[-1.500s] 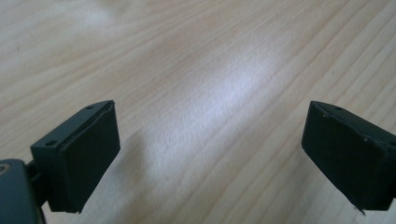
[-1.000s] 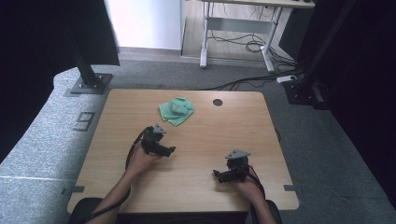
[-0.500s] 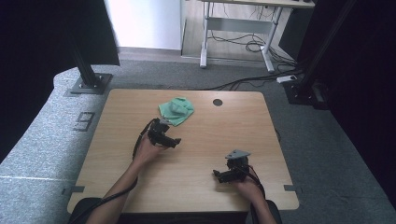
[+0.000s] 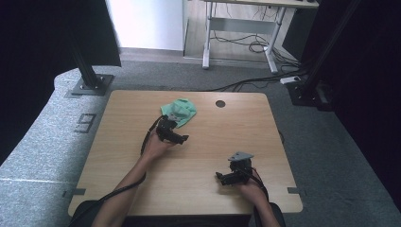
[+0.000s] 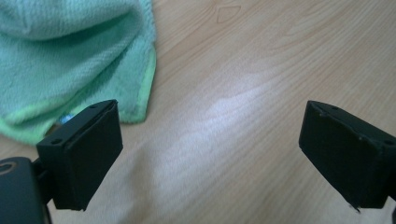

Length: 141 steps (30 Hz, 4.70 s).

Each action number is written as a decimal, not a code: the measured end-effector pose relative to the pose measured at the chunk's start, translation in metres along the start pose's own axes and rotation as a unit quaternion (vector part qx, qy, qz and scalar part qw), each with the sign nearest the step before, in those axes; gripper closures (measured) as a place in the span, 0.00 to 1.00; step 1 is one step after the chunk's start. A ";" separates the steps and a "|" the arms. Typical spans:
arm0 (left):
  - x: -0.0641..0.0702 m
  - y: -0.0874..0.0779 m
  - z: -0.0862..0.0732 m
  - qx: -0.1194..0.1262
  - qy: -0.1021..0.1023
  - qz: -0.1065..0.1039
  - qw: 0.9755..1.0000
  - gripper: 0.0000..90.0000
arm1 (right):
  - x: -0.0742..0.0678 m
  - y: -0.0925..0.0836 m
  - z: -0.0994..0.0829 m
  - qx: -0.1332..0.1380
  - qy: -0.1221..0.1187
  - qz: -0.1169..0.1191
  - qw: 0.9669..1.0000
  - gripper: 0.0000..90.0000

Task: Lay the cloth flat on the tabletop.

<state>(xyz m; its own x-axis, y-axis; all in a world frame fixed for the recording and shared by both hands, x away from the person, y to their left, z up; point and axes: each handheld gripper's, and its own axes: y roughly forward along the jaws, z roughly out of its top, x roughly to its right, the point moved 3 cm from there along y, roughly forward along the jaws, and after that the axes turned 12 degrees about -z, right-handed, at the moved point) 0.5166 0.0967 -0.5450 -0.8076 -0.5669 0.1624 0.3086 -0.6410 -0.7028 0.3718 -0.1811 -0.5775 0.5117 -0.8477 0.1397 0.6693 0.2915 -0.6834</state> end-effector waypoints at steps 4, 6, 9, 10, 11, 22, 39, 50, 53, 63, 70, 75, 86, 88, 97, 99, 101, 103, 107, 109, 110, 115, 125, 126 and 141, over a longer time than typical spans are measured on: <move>-0.005 0.005 0.006 -0.006 0.007 0.006 1.000 0.07 | 0.000 0.000 0.000 0.000 0.000 0.000 1.000 0.00; -0.007 0.008 0.010 -0.009 0.007 0.008 1.000 0.07 | 0.000 0.000 0.000 0.001 0.000 0.000 1.000 0.00; -0.010 0.014 0.015 -0.008 0.009 0.002 1.000 0.07 | 0.000 0.000 0.000 0.001 0.000 0.000 1.000 0.00; -0.010 0.016 0.015 -0.010 0.009 0.001 1.000 0.07 | 0.000 0.000 0.000 0.001 0.000 0.000 1.000 0.00; -0.010 0.016 0.015 -0.010 0.009 0.001 1.000 0.07 | 0.000 0.000 0.000 0.001 0.000 0.000 1.000 0.00; -0.014 0.038 0.010 -0.039 -0.007 0.005 0.999 0.07 | 0.000 0.000 0.000 0.001 0.000 0.000 1.000 0.00; 0.013 0.029 -0.004 -0.053 0.009 -0.010 0.999 0.07 | 0.000 0.000 0.000 0.000 -0.001 0.002 1.000 0.00; 0.038 0.020 -0.020 -0.052 0.022 -0.020 0.998 0.07 | 0.000 0.000 0.000 -0.001 0.000 0.001 1.000 0.00; 0.048 0.015 -0.028 -0.047 0.025 -0.021 0.998 0.07 | 0.000 0.000 0.000 -0.001 0.000 0.001 1.000 0.00; 0.074 0.005 -0.049 -0.029 0.037 -0.029 0.998 0.07 | 0.000 0.000 0.000 -0.001 -0.001 0.001 1.000 0.00; 0.089 -0.001 -0.059 -0.024 0.042 -0.032 0.998 0.07 | 0.000 0.000 0.000 -0.001 -0.001 0.001 1.000 0.00; 0.102 -0.006 -0.067 -0.024 0.043 -0.034 0.998 0.07 | 0.000 0.000 0.000 -0.001 -0.001 0.001 1.000 0.00; 0.122 -0.015 -0.082 -0.025 0.043 -0.035 0.998 0.07 | 0.000 0.000 0.000 0.000 -0.001 0.002 1.000 0.00; 0.121 -0.015 -0.081 -0.027 0.042 -0.037 0.998 0.07 | 0.000 0.000 0.000 0.000 -0.001 0.002 1.000 0.00; 0.117 -0.038 -0.045 -0.003 0.053 -0.034 0.998 0.15 | 0.000 0.000 0.000 -0.001 -0.001 0.002 1.000 0.00; 0.110 -0.046 -0.026 0.011 0.054 -0.030 0.998 0.16 | 0.000 0.000 0.000 0.000 -0.001 0.001 1.000 0.00; 0.104 -0.048 -0.015 0.014 0.054 -0.030 0.998 0.17 | 0.000 0.000 0.000 -0.001 0.000 0.001 1.000 0.00; 0.098 -0.047 -0.007 0.016 0.050 -0.029 0.998 0.20 | 0.000 0.000 0.000 -0.001 -0.001 0.002 1.000 0.00; 0.089 -0.042 -0.002 0.007 0.049 -0.024 0.998 0.27 | 0.000 0.000 0.000 -0.001 0.000 0.001 1.000 0.00; 0.084 -0.035 -0.004 -0.005 0.049 -0.022 0.999 0.30 | 0.000 0.000 0.000 -0.001 -0.001 0.001 1.000 0.00; 0.081 -0.031 -0.006 -0.011 0.048 -0.018 0.999 0.30 | 0.000 0.000 0.000 -0.001 -0.001 0.001 1.000 0.00; 0.069 -0.014 -0.021 -0.047 0.050 -0.005 0.998 0.48 | 0.000 0.000 0.000 -0.001 0.000 0.001 1.000 0.00; 0.056 -0.009 -0.033 -0.027 0.028 -0.020 0.999 0.88 | -0.004 -0.001 0.002 -0.013 -0.012 0.012 1.000 0.00; 0.056 -0.009 -0.033 -0.027 0.028 -0.020 0.999 0.89 | -0.004 -0.001 0.002 -0.013 -0.012 0.012 1.000 0.00; 0.052 -0.010 -0.036 -0.015 0.017 -0.037 0.999 0.89 | -0.002 0.030 0.055 -0.004 0.014 0.007 1.000 0.00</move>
<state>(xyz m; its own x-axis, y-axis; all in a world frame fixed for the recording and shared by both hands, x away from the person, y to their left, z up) 0.4535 0.0923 -0.5542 -0.8446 -0.4998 0.1919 0.2323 -0.6650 -0.7098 0.4208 -0.1465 -0.5588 0.5050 -0.8560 0.1102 0.6577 0.2990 -0.6914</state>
